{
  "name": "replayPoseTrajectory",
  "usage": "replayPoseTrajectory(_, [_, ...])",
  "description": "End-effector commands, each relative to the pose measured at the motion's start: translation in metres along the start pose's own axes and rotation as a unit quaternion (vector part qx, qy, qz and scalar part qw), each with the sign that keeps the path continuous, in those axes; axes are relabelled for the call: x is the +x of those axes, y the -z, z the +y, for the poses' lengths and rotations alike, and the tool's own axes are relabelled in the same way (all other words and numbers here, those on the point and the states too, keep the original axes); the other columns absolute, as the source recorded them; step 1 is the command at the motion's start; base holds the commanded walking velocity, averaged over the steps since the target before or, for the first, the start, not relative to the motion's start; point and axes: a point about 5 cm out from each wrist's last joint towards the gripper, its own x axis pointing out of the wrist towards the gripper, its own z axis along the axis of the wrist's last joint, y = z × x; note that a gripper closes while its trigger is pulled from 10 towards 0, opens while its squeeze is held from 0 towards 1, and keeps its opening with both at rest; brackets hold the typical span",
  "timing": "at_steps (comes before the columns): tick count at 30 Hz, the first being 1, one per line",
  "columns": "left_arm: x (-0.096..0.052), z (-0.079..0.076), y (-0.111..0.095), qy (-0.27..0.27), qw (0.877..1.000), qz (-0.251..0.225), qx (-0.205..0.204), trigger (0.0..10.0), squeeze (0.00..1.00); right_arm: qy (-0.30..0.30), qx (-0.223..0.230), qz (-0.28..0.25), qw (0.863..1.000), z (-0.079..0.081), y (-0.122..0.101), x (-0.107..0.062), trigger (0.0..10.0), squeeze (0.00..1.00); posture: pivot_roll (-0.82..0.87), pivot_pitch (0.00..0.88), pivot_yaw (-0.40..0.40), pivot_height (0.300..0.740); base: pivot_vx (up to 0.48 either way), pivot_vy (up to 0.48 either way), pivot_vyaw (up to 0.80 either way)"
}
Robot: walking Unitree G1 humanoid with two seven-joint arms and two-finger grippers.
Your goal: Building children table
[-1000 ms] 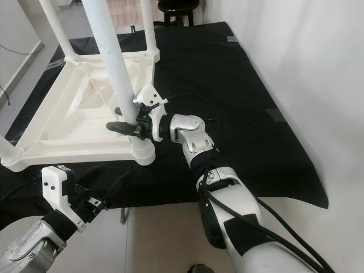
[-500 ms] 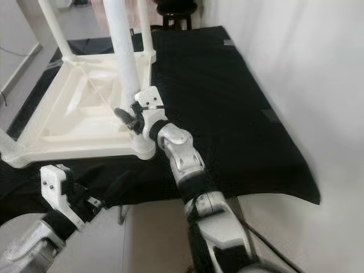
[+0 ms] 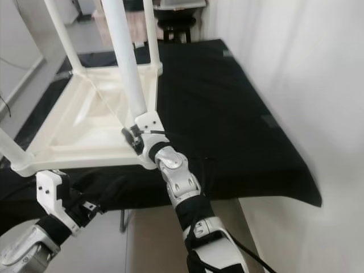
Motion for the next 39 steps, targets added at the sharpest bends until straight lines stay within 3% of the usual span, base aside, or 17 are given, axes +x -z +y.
replayPoseTrajectory(1, [-0.002, 0.003, 0.001, -0.004, 1.000, 0.010, 0.000, 10.0, 0.00, -0.030, 0.021, -0.006, 0.999, 0.017, -0.004, 0.006, 10.0, 1.00, 0.05, 0.145, 0.059, 0.740, 0.000, 0.000, 0.00])
replayPoseTrajectory(2, [-0.002, 0.003, 0.001, -0.004, 1.000, 0.010, 0.000, 10.0, 0.00, -0.030, 0.021, -0.006, 0.999, 0.017, -0.004, 0.006, 10.0, 1.00, 0.05, 0.145, 0.059, 0.740, 0.000, 0.000, 0.00])
replayPoseTrajectory(3, [-0.002, 0.002, 0.001, -0.003, 1.000, 0.009, -0.001, 10.0, 0.00, -0.097, 0.025, -0.039, 0.994, 0.010, -0.019, 0.010, 10.0, 1.00, 0.05, 0.153, 0.054, 0.740, 0.000, 0.000, 0.00])
replayPoseTrajectory(4, [-0.002, 0.001, 0.001, -0.003, 1.000, 0.008, -0.002, 10.0, 0.00, -0.144, 0.015, -0.059, 0.988, 0.006, -0.028, 0.011, 10.0, 0.67, 0.05, 0.153, 0.051, 0.740, 0.000, 0.000, 0.00])
replayPoseTrajectory(7, [-0.002, 0.001, 0.001, -0.002, 1.000, 0.007, -0.003, 10.0, 0.00, -0.175, 0.007, -0.072, 0.982, 0.003, -0.033, 0.012, 10.0, 0.67, 0.05, 0.154, 0.050, 0.740, 0.000, 0.000, 0.00])
replayPoseTrajectory(8, [-0.002, 0.000, 0.001, -0.002, 1.000, 0.007, -0.004, 10.0, 0.00, -0.196, 0.001, -0.072, 0.978, -0.001, -0.038, 0.013, 10.0, 0.00, 0.04, 0.155, 0.044, 0.740, 0.000, 0.000, 0.00])
replayPoseTrajectory(13, [-0.002, -0.001, 0.001, -0.001, 1.000, 0.006, -0.005, 10.0, 0.00, -0.232, 0.001, -0.067, 0.970, -0.005, -0.044, 0.015, 10.0, 0.00, 0.05, 0.159, 0.039, 0.740, 0.000, 0.000, 0.00])
replayPoseTrajectory(17, [-0.002, -0.002, 0.001, -0.002, 1.000, 0.004, -0.005, 10.0, 0.00, -0.314, 0.000, -0.071, 0.947, -0.005, -0.053, 0.013, 10.0, 0.00, 0.05, 0.162, 0.034, 0.740, 0.000, 0.000, 0.00])
replayPoseTrajectory(18, [-0.002, -0.002, 0.001, -0.002, 1.000, 0.004, -0.005, 10.0, 0.00, -0.341, 0.003, -0.066, 0.938, -0.005, -0.054, 0.012, 4.4, 0.00, 0.05, 0.164, 0.033, 0.740, 0.000, 0.000, 0.00])
replayPoseTrajectory(19, [-0.002, -0.003, 0.001, -0.002, 1.000, 0.004, -0.006, 10.0, 0.00, -0.356, 0.005, -0.063, 0.932, -0.005, -0.053, 0.011, 4.4, 0.00, 0.05, 0.164, 0.033, 0.740, 0.000, 0.000, 0.00])
replayPoseTrajectory(20, [-0.003, -0.004, 0.001, -0.002, 1.000, 0.004, -0.006, 10.0, 0.00, -0.366, 0.002, -0.055, 0.929, -0.009, -0.052, 0.011, 0.0, 0.00, 0.05, 0.168, 0.029, 0.740, 0.000, 0.000, 0.00])
replayPoseTrajectory(28, [-0.004, -0.005, 0.000, -0.002, 1.000, 0.003, -0.008, 10.0, 0.00, -0.323, -0.010, -0.047, 0.945, -0.024, -0.049, 0.010, 0.0, 0.00, 0.04, 0.179, 0.028, 0.740, 0.000, 0.000, 0.00])
replayPoseTrajectory(33, [-0.004, -0.002, -0.001, -0.002, 1.000, 0.004, -0.007, 10.0, 0.00, -0.210, -0.012, 0.007, 0.978, -0.035, -0.029, 0.010, 0.0, 0.00, 0.04, 0.188, 0.021, 0.740, 0.000, 0.000, 0.00])
replayPoseTrajectory(34, [-0.006, 0.001, -0.002, -0.004, 1.000, 0.005, -0.009, 10.0, 0.00, -0.010, 0.013, 0.065, 0.998, -0.030, 0.000, 0.007, 0.0, 0.00, 0.02, 0.191, 0.027, 0.740, 0.000, 0.000, 0.00])
replayPoseTrajectory(36, [-0.006, 0.001, -0.002, -0.004, 1.000, 0.005, -0.009, 10.0, 0.00, -0.010, 0.013, 0.065, 0.998, -0.030, 0.000, 0.007, 0.0, 0.00, 0.02, 0.191, 0.027, 0.740, 0.000, 0.000, 0.00])
replayPoseTrajectory(37, [-0.005, 0.002, -0.004, -0.001, 1.000, 0.005, -0.010, 10.0, 0.00, 0.003, 0.041, 0.095, 0.995, 0.007, 0.025, -0.010, 0.0, 0.00, 0.01, 0.204, 0.042, 0.740, 0.000, 0.000, 0.00])
replayPoseTrajectory(39, [-0.004, 0.002, -0.004, 0.000, 1.000, 0.005, -0.009, 10.0, 0.00, -0.014, 0.049, 0.094, 0.994, 0.017, 0.028, -0.014, 0.0, 0.00, 0.01, 0.204, 0.042, 0.740, 0.000, 0.000, 0.00])
